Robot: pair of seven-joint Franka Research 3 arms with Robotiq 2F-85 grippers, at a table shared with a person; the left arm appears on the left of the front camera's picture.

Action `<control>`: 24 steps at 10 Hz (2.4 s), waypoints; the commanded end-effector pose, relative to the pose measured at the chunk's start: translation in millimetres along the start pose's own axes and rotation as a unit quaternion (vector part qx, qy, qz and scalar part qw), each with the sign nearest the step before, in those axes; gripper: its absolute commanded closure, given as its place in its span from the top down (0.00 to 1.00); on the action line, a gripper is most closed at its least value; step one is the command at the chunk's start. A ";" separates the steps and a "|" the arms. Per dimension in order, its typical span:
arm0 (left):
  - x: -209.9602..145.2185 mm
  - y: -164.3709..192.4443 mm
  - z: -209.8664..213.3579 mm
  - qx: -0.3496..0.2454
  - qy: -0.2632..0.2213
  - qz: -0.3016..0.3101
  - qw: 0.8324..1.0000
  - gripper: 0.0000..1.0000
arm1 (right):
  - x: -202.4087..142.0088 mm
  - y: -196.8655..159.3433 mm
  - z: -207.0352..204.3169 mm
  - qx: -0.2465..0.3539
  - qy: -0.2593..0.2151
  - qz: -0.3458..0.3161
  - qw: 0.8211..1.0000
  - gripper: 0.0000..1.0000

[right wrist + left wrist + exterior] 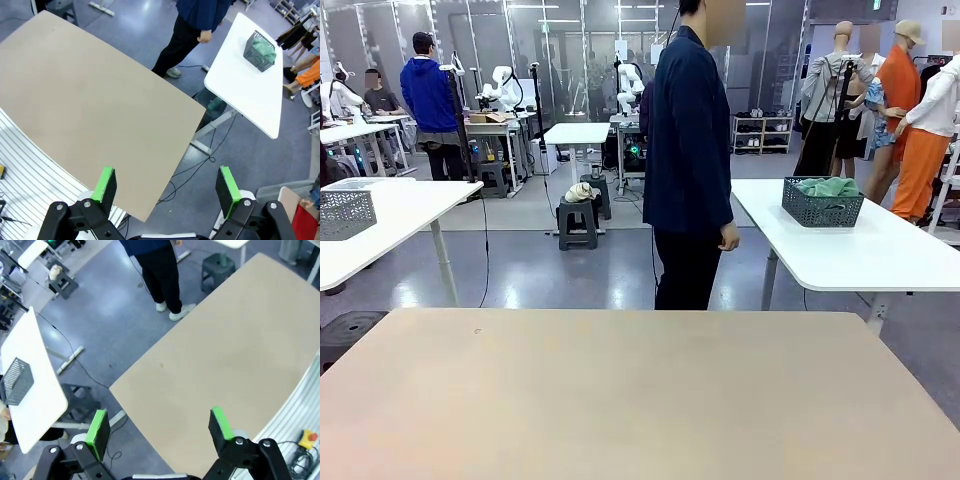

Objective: Fold the towels and place them in the basket.
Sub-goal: When a person lays out a Towel with hook on the table, fold it in half twice.

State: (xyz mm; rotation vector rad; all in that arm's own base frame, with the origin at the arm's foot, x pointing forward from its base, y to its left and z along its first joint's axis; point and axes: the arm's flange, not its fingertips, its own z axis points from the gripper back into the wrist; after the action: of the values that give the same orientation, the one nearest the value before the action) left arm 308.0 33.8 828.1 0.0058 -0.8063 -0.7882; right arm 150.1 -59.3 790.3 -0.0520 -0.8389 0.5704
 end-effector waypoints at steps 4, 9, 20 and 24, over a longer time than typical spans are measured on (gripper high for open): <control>-12.4 -11.3 -15.9 -0.026 0.031 0.006 0.999 1.00 | 2.8 -3.0 20.8 0.029 0.008 0.026 0.999 1.00; -2.2 -38.4 -44.4 -0.030 0.056 -0.016 0.998 1.00 | 2.3 -6.8 21.7 0.067 0.007 0.045 0.997 1.00; -7.4 -24.1 -37.2 -0.039 0.043 -0.010 0.998 1.00 | 2.3 -0.1 20.7 0.042 0.005 0.024 0.999 1.00; -45.4 13.6 5.4 -0.090 0.013 0.003 0.996 1.00 | 2.3 -0.1 20.7 0.042 0.005 0.024 0.999 1.00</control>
State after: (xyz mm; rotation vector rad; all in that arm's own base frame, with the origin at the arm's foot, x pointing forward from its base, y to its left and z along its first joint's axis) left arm 300.3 61.9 804.7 -0.0805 -0.7198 -0.8149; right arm 137.7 -63.2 805.6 0.0038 -0.7982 0.6529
